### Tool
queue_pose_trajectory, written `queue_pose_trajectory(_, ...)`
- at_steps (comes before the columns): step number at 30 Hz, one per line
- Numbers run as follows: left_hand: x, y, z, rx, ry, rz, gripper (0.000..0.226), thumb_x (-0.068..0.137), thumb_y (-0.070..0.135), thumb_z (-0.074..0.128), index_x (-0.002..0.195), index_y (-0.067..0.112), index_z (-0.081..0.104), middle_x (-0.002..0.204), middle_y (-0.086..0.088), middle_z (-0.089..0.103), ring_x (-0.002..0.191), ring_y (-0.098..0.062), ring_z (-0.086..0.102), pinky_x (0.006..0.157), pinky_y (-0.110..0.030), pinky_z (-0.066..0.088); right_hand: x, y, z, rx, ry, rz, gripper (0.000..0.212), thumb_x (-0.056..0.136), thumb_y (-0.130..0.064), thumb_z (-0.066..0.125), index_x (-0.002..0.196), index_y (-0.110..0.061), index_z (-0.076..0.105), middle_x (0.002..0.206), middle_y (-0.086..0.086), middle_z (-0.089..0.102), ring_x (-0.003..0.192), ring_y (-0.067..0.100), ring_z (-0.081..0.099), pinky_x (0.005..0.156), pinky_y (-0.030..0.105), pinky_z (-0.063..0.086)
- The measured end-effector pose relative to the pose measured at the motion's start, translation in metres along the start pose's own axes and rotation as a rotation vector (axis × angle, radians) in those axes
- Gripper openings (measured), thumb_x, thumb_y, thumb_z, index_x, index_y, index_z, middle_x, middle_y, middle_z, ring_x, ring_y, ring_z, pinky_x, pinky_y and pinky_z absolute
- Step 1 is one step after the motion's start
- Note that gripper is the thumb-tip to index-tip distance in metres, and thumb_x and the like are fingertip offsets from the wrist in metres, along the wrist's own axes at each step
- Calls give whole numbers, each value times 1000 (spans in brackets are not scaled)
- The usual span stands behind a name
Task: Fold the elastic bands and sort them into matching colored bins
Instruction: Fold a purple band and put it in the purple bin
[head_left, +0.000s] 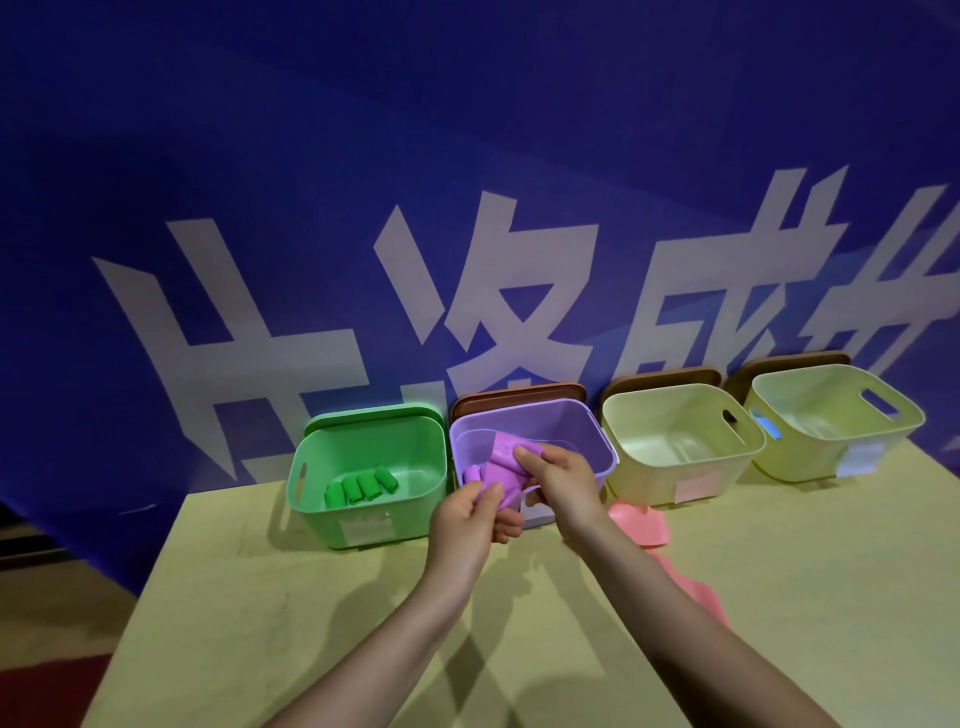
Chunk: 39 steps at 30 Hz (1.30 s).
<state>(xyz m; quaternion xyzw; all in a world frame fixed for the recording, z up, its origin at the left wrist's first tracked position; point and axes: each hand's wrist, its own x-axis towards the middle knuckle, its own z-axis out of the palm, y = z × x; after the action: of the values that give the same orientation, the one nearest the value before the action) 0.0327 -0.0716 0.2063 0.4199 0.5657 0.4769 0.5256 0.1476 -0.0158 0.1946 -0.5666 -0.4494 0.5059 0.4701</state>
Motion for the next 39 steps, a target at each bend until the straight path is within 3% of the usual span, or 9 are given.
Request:
queue_pose_trajectory(7,10,11,-16,-299,-1,-131,31,101,6,37,79,0,59,53,-6,66,44,-12,61,46,-18,49,-7,0,2,-530,-195,-644,22,87,-18,59,103,-11,72,89,1,70,81,8,59,72,17,43)
queue_pose_trajectory(14,18,18,-23,-327,-128,-292,51,100,37,37,81,1,68,64,-15,67,54,-20,65,52,-23,51,1,-21,-20,-891,-529,-800,35,91,-10,49,124,-9,61,105,12,58,94,23,54,81,26,42)
queue_pose_trajectory(18,22,12,-22,-275,-110,-230,32,100,21,43,85,0,63,58,-7,67,49,-13,63,50,-20,49,-6,-13,-26,-753,-564,-665,52,86,-5,43,137,-9,50,115,5,49,100,7,46,88,6,31)
queue_pose_trajectory(20,20,12,-19,-284,-147,-182,26,101,13,40,91,-1,60,60,-6,69,51,-11,64,50,-17,49,-8,-5,-23,-473,-406,-521,41,92,-12,46,132,-9,55,113,2,52,104,5,50,94,15,40)
queue_pose_trajectory(24,15,11,-13,-276,-175,-54,22,101,5,36,101,2,57,69,-6,72,62,-12,69,59,-19,53,-12,0,-7,-148,-217,-139,39,88,-46,59,103,-10,63,86,6,59,78,15,59,74,43,53)
queue_pose_trajectory(28,15,2,-13,-205,-124,0,18,101,7,38,106,7,56,79,-9,72,70,-17,71,64,-22,55,-16,5,-1,-248,-173,-246,49,89,-45,56,69,0,51,61,4,47,61,14,46,59,36,40)
queue_pose_trajectory(31,14,0,-12,-178,-115,20,18,101,7,37,103,8,55,79,-10,70,66,-17,69,62,-22,55,-17,8,2,-281,-174,-261,36,96,-32,55,69,-8,51,63,0,48,62,12,47,61,33,41)
queue_pose_trajectory(36,12,0,-7,-223,-117,19,18,101,5,36,100,3,54,69,-10,61,52,-10,58,53,-20,49,-18,14,12,-190,-190,-155,41,87,-59,46,71,-23,59,74,11,62,76,30,62,78,47,53)
queue_pose_trajectory(39,10,2,-6,-319,-157,-50,18,100,5,36,101,-2,52,59,-9,62,48,-14,59,50,-21,49,-21,11,10,-96,-165,-114,45,97,-42,47,56,-31,58,56,-7,52,60,13,52,60,32,45)
